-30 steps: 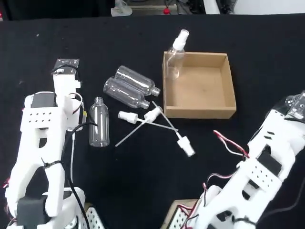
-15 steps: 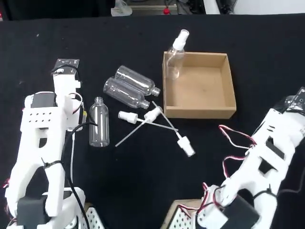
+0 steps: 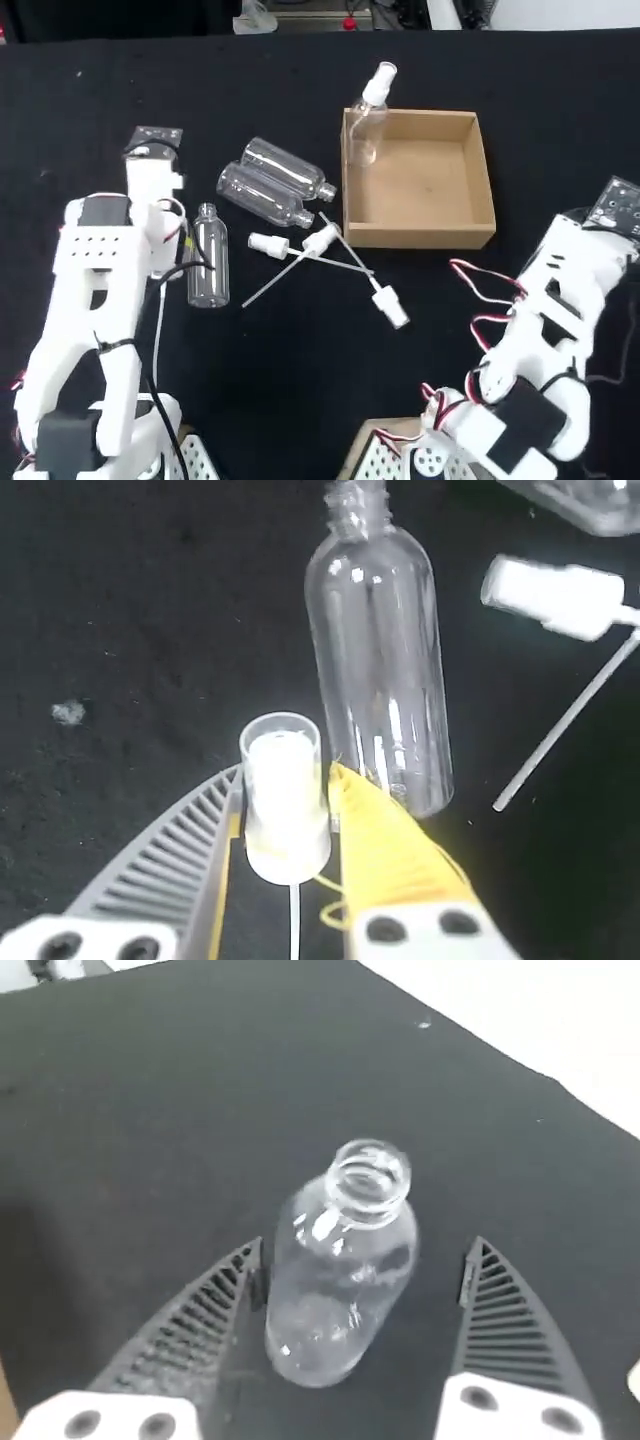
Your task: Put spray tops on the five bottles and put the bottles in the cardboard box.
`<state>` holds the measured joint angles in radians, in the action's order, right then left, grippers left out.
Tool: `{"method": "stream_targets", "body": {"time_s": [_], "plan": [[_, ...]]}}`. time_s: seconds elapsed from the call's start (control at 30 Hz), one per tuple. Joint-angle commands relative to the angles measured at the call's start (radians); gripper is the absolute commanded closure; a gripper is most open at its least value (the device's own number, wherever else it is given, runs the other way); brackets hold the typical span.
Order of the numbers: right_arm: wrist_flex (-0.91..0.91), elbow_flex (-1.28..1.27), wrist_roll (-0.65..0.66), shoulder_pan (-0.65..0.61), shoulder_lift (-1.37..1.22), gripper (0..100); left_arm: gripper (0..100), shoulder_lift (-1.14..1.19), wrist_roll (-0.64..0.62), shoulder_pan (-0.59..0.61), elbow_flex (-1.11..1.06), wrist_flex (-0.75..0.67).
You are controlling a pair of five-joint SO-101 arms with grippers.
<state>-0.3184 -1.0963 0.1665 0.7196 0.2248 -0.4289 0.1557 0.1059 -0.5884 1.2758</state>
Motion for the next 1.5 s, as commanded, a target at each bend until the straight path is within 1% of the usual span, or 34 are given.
{"method": "stream_targets", "body": {"time_s": [0.0,0.3,0.63,0.7,0.83,0.9,0.97,1.07,1.17,1.23,1.33,1.47], "plan": [[-0.031,0.079,-0.003,-0.018,-0.018,72.2,97,-0.035,-0.008,-0.008,0.005,-0.015],[-0.032,0.183,-0.005,-0.012,-0.15,72.2,97,-0.035,-0.008,-0.008,0.005,-0.015],[-0.034,0.188,-0.006,-0.015,-0.168,72.4,97,-0.032,-0.008,-0.013,0.007,-0.015],[-0.035,0.188,-0.006,-0.012,-0.173,76.5,97,-0.032,-0.008,-0.013,0.007,-0.015],[-0.037,0.193,-0.006,0.005,-0.166,89.2,97,-0.031,-0.008,-0.013,0.007,-0.015],[-0.057,0.196,-0.006,0.008,-0.171,93.0,97,-0.031,-0.008,-0.013,0.005,-0.015],[-0.112,0.182,-0.008,0.009,-0.174,95.1,97,-0.031,-0.008,-0.013,0.005,-0.015],[-0.181,0.142,-0.008,0.011,-0.16,95.8,97,-0.038,-0.008,-0.013,0.005,-0.015],[-0.201,0.099,-0.008,0.011,-0.107,95.6,97,-0.04,-0.008,-0.013,0.018,-0.009],[-0.167,0.068,-0.008,0.012,-0.048,95.6,97,-0.04,-0.008,-0.013,0.031,-0.008],[-0.051,0.035,-0.009,0.003,0.081,95.9,97,-0.04,-0.008,-0.013,0.053,-0.008],[0.233,0.021,-0.06,-0.021,0.343,95.9,97,-0.041,-0.009,-0.008,0.096,-0.006]]}}
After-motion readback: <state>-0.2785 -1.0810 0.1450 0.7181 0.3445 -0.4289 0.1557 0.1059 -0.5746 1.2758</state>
